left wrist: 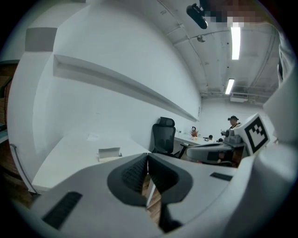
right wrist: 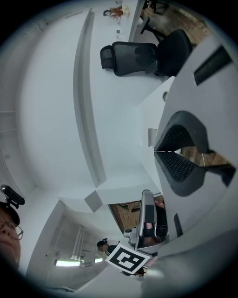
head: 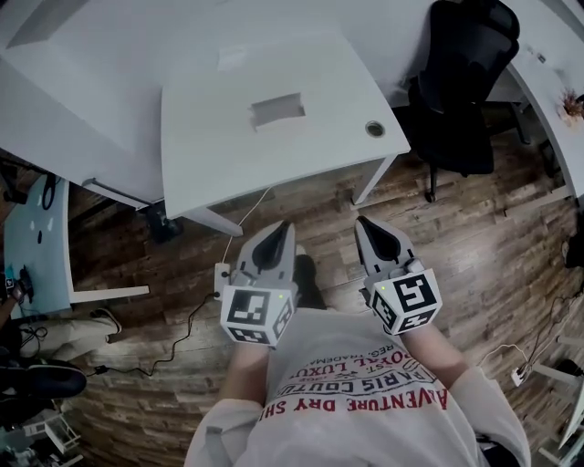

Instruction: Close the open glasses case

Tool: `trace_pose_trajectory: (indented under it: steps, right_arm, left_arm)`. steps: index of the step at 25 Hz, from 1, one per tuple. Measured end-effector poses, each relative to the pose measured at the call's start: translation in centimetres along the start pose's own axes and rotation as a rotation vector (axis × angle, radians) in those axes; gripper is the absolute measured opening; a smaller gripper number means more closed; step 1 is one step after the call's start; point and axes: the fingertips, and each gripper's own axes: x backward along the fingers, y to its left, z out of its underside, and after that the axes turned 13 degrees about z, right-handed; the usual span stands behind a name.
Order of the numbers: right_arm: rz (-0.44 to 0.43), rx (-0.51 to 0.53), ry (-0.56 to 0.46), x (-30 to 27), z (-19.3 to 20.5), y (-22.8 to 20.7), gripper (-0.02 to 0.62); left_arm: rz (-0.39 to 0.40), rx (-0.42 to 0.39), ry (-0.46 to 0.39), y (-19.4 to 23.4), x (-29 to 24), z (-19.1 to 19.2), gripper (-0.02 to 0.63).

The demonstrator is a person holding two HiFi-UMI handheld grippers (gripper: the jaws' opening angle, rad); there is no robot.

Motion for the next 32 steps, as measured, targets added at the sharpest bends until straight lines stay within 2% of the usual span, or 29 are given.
trace_pose_trajectory:
  steps: [10, 19, 25, 29, 32]
  right_arm:
    - [0.077, 0.002, -0.002, -12.0, -4.6, -1.5, 0.012]
    - [0.074, 0.011, 0.026, -22.6, -7.4, -0.7, 0.012]
    - [0.027, 0.025, 0.063, -27.8, -7.7, -0.7, 0.012]
    - [-0.029, 0.035, 0.1, -31.1, -7.2, -1.5, 0.012]
    - [-0.105, 0.047, 0.14, -33.9, -6.6, -1.7, 0.012]
  left_arm:
    - [0.058, -0.009, 0.007, 10.9, -8.1, -4.4, 0.008]
    - [0.078, -0.007, 0.056, 20.1, -13.0, -5.4, 0.008]
    - [0.036, 0.06, 0.093, 23.9, -15.5, -4.0, 0.008]
    - [-0.029, 0.106, 0.114, 26.0, -17.2, -3.2, 0.008]
    - [-0.093, 0.15, 0.148, 27.6, -18.3, -1.9, 0.008]
